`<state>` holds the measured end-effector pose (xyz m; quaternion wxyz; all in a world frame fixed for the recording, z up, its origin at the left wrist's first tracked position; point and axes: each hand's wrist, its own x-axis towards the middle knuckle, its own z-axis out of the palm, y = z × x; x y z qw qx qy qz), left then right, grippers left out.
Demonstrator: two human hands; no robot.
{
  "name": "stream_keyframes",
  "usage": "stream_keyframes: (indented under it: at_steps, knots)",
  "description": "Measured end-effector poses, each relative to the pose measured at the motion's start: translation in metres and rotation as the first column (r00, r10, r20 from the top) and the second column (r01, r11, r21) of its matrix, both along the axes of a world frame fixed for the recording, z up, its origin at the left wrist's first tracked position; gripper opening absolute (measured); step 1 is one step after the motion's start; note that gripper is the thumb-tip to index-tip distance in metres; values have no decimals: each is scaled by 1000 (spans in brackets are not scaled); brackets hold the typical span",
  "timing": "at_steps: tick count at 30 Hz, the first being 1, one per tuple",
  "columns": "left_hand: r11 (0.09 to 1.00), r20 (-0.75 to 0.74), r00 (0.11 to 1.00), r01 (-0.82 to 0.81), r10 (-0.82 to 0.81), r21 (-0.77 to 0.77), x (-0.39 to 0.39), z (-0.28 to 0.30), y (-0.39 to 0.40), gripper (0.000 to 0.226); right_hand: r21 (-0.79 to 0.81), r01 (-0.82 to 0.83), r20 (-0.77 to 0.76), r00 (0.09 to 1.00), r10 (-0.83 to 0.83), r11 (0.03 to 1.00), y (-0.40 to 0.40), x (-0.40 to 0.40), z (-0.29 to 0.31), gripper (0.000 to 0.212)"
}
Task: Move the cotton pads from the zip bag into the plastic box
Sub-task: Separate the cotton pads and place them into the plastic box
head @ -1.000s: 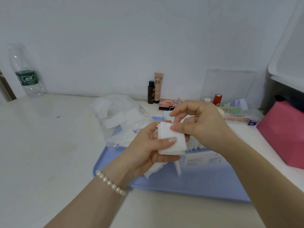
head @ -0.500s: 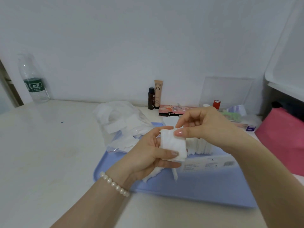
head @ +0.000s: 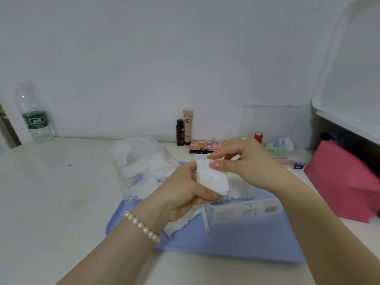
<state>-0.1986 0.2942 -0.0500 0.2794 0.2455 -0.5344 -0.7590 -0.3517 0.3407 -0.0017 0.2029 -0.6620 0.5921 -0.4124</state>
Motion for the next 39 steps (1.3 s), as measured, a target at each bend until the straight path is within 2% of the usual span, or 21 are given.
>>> stream_keyframes:
  at_steps: [6,9,14,16,18,20,22,23,24,26,28,30,32,34,39]
  knots:
    - [999,38,999,-36,38,-40,-9,-1,3,69,-23,78,-21,997,-78,997,-1,-5,0,27]
    - [999,39,999,-28,29,-36,-11,-2,5,67,-12,75,-58,995,-76,997,-1,-7,1,23]
    - [994,106,994,-8,19,-108,-15,2,5,70,301,-25,-28,999,35,953,5,-23,6,47]
    - [987,161,986,-25,51,-159,-19,6,3,71,354,-48,-30,998,62,934,7,-27,7,37]
    - [985,183,983,-1,34,-173,-29,12,-1,78,326,-22,-19,999,29,945,7,-30,9,26]
    - [984,170,985,-1,32,-178,-40,19,-6,85,265,43,61,996,-61,963,7,-35,13,18]
    - [967,182,978,-57,104,-247,-52,24,-10,72,191,187,169,961,-219,964,8,-46,18,16]
    - [925,214,959,-97,185,-368,-57,25,-13,60,156,284,191,931,-311,946,9,-53,20,19]
    - [837,245,930,-106,275,-536,-61,25,-14,50,129,384,167,901,-401,914,9,-62,20,21]
    - [582,286,879,13,381,-813,-71,18,-17,35,129,544,15,835,-550,829,8,-79,15,24]
    - [336,320,861,189,395,-923,-82,8,-19,29,206,614,-122,789,-602,762,4,-87,8,20]
    - [153,375,840,342,392,-927,-96,-3,-22,32,279,632,-201,774,-600,723,-1,-87,0,16]
    - [82,475,781,487,405,-870,-106,-10,-24,36,303,650,-259,760,-596,697,-8,-86,-8,31]
    - [81,557,724,579,406,-811,-111,-14,-27,38,262,676,-323,734,-597,689,-12,-84,-14,37]
    - [84,600,685,627,413,-774,-108,-17,-30,36,249,675,-426,720,-547,695,-15,-83,-16,34]
